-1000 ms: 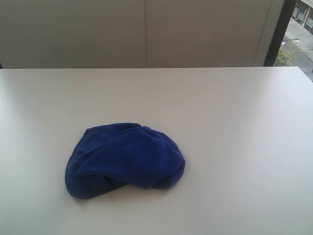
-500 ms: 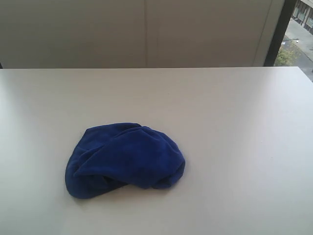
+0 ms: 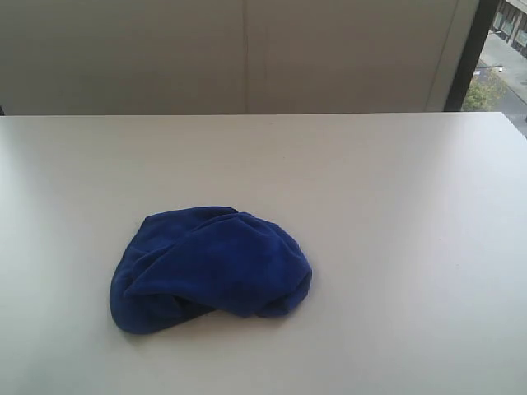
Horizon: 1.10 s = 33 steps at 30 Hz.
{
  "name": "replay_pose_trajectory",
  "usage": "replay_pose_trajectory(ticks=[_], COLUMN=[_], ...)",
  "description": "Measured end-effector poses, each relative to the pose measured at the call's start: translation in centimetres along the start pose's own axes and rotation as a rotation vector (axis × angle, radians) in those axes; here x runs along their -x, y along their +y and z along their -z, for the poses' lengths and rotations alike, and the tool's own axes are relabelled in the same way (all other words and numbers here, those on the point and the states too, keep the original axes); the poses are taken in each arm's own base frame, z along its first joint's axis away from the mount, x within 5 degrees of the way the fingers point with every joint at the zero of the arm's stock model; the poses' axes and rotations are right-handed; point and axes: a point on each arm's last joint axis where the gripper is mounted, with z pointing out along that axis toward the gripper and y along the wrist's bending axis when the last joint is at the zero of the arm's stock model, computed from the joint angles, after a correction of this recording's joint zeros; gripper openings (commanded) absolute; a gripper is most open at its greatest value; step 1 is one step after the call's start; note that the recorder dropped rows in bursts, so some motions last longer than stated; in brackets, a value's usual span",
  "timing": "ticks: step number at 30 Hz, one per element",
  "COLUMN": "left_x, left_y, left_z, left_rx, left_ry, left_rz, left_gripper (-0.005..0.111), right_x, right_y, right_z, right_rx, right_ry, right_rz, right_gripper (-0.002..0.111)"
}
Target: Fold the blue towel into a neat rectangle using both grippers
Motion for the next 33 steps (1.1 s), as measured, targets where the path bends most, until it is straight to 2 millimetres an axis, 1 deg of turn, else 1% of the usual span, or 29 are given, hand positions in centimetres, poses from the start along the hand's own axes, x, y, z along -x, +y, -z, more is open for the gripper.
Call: replay_pose_trajectory(ticks=[6,11,16,19,24,27,29,33], left_x=[0.8,1.0,1.0,0.6,-0.6,-0.7,-0.4,1.0], left_y=[0.1,0.1,0.1,0.1,-0.1,-0.1,-0.1,0.1], left_z=[0.0,0.1,0.1,0.0,0.0,0.0,0.0,0.1], left_rx=[0.012,0.014,0.009,0.004,-0.002,-0.001,0.000,-0.002], left_ry=[-0.089,-0.108,-0.109,-0.067,0.066,0.076,0.047,-0.107], left_rz=[0.000,0.000,0.096,0.139,0.196,0.242,0.271,0.294], left_gripper=[0.000,0.000,0.000,0.000,0.000,0.000,0.000,0.000], right_x=[0.0,0.0,0.0,0.0,0.0,0.0,0.0,0.0], right_y=[0.0,0.0,0.0,0.0,0.0,0.0,0.0,0.0], right_z=[0.0,0.0,0.0,0.0,0.0,0.0,0.0,0.0], right_rx=[0.000,0.000,0.000,0.000,0.000,0.000,0.000,0.000], right_ry=[0.000,0.000,0.000,0.000,0.000,0.000,0.000,0.000], right_rz=[0.000,0.000,0.000,0.000,0.000,0.000,0.000,0.000], right_gripper=[0.000,0.000,0.000,0.000,0.000,0.000,0.000,0.000])
